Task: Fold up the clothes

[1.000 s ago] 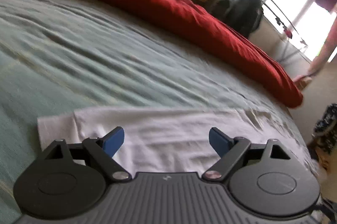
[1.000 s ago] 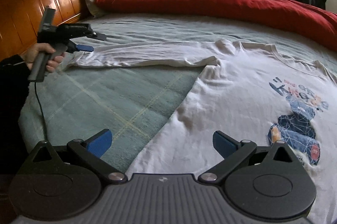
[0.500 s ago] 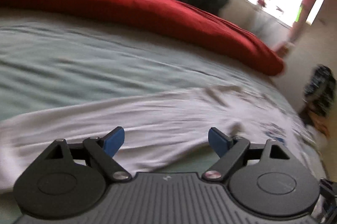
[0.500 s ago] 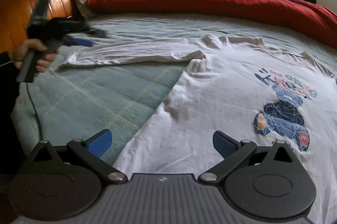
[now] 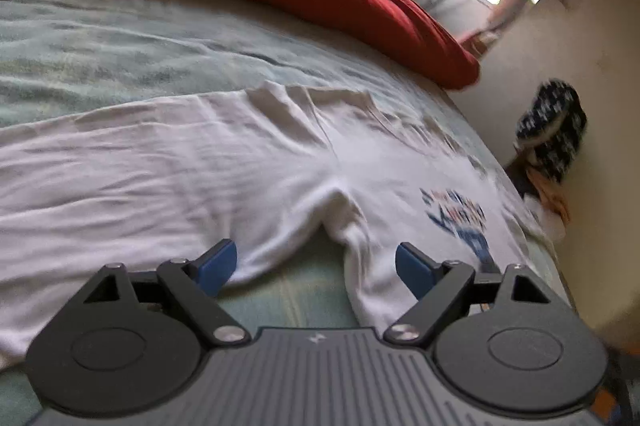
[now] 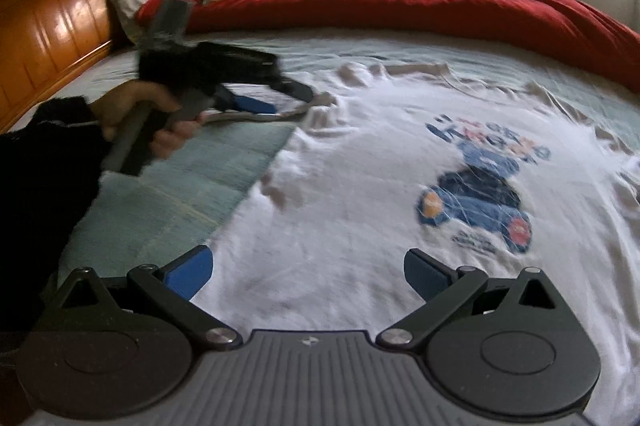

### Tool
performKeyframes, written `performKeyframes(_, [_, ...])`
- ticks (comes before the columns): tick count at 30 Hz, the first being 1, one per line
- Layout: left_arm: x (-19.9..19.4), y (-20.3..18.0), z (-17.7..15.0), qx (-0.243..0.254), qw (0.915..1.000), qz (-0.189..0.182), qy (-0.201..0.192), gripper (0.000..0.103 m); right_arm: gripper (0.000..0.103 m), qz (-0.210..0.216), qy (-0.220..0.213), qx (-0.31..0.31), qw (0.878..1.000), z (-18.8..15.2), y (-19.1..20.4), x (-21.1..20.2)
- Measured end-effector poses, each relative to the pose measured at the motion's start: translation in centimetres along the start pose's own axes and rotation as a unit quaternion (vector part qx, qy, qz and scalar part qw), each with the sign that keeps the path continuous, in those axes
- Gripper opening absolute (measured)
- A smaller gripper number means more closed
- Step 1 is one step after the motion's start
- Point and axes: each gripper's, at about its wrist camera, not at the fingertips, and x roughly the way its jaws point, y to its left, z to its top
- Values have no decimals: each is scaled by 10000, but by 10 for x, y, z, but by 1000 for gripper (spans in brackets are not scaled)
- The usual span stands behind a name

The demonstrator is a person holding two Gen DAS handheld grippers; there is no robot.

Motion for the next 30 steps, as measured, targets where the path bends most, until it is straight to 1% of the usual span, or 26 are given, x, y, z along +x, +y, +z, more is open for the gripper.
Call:
performKeyframes(3, [-17, 1, 5, 75, 9994, 221, -244, 87, 103, -6, 17, 65, 10000, -2, -6, 3])
performKeyframes(5, [-19, 10, 7, -83, 9981, 492, -374, 87, 103, -43, 10, 125, 9999, -2, -8, 6])
performKeyframes(6, [-17, 15, 8, -202, 9974, 583, -360, 87, 103, -46, 4, 164, 9999, -3, -9, 7])
performKeyframes(8, [-11, 25, 5, -402, 9969, 635, -217, 86, 103, -53, 6, 152, 9999, -5, -8, 6])
performKeyframes(11, [-16, 20, -5, -227, 9978, 604, -175, 87, 103, -169, 84, 40, 9998, -9, -9, 6])
performKeyframes(14, [-29, 2, -6, -13, 9985, 467, -291, 87, 103, -273, 244, 66, 9993, -17, -13, 9])
performKeyframes(15, [-32, -5, -5, 55, 9987, 382, -319, 87, 103, -280, 310, 96, 9991, -21, -15, 11])
performKeyframes(18, [-27, -34, 0, 345, 9989, -115, -308, 88, 103, -310, 475, 195, 9982, -31, -19, 19])
performKeyframes(21, [-4, -60, 6, 496, 9974, -494, -195, 88, 103, -383, 458, 204, 9980, -37, -17, 24])
performKeyframes(24, [28, -76, 7, 470, 9962, -734, -9, 88, 103, -475, 455, 130, 9977, -38, -13, 26])
performKeyframes(25, [36, -77, 7, 465, 9963, -725, 36, 88, 103, -500, 451, 103, 9977, -39, -12, 26])
performKeyframes(29, [57, -68, 0, 470, 9984, -280, 131, 87, 103, -502, 391, 128, 9979, -41, -13, 26])
performKeyframes(30, [58, -64, -2, 477, 9985, -213, 131, 84, 103, -511, 389, 120, 9979, -41, -13, 26])
